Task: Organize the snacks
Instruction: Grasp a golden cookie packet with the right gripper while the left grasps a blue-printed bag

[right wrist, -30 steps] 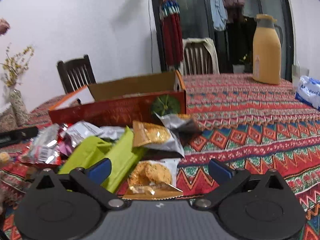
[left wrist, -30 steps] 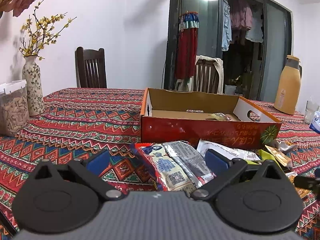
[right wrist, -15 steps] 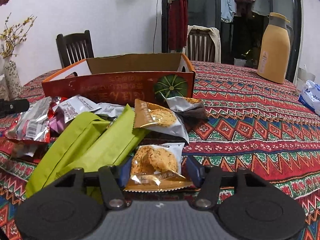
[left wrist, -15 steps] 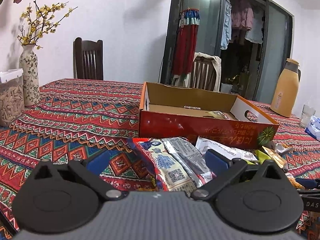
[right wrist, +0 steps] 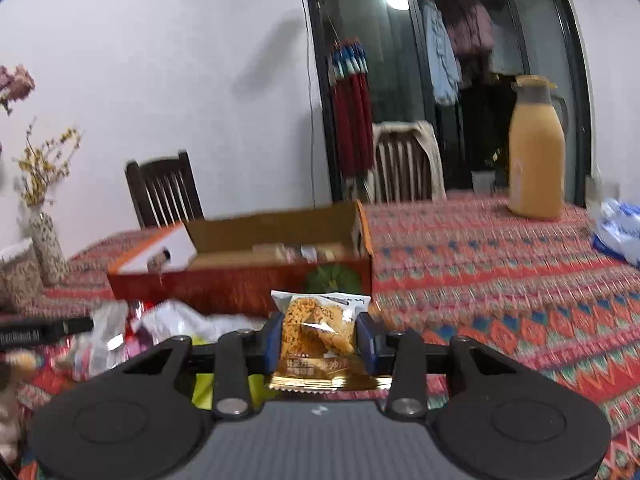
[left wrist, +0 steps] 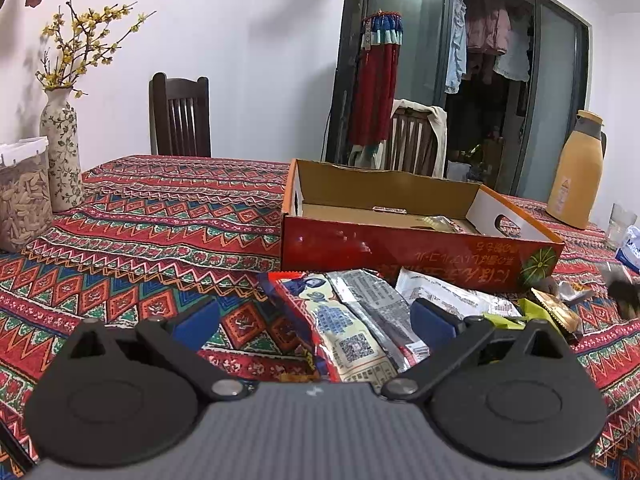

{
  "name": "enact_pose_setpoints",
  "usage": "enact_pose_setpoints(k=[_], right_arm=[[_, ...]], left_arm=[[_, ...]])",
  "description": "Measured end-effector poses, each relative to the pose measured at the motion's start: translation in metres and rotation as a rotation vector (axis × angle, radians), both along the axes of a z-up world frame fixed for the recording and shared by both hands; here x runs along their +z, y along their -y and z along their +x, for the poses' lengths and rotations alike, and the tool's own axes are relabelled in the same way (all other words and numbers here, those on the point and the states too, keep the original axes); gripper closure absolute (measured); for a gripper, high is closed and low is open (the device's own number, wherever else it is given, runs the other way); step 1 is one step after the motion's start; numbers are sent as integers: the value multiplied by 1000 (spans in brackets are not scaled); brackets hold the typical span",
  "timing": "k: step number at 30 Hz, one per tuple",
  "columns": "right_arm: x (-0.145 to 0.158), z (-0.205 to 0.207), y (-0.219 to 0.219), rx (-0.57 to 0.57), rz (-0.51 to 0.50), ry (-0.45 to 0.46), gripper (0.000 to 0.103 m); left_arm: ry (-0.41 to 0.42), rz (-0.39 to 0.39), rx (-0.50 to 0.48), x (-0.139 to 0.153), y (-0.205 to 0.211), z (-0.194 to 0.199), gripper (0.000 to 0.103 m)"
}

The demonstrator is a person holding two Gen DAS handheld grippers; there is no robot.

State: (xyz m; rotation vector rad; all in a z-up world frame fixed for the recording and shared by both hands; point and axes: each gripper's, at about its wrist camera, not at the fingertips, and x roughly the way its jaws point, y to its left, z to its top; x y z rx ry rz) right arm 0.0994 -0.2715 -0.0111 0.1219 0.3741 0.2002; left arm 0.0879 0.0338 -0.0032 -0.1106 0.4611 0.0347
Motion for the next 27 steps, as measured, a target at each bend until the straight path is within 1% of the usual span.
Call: enact_pose_setpoints(k=[4, 7, 9, 11, 17, 21, 27], right_arm=[[-2, 14, -3, 53, 77, 58, 65], [-12, 22, -5, 65, 86, 46, 65], [-17, 23, -3, 61, 96, 32, 65], [-19, 23, -2, 65, 104, 32, 65], [-23, 21, -3, 81, 105, 35, 65], [-23, 19, 2, 85, 127, 45, 65], [-23, 13, 5, 96, 134, 68, 65]], left_arm=[[-9, 18, -6, -1, 3, 2, 0], [-24, 25, -7, -2, 4, 5, 0], [-57, 18, -24, -5, 4, 10, 0], [-74, 16, -15, -4, 3, 12, 0], [-115, -9, -17, 13, 14, 18, 0], [-154, 29, -21, 18, 35, 32, 0], [-243, 70, 56, 16, 52, 51, 0]])
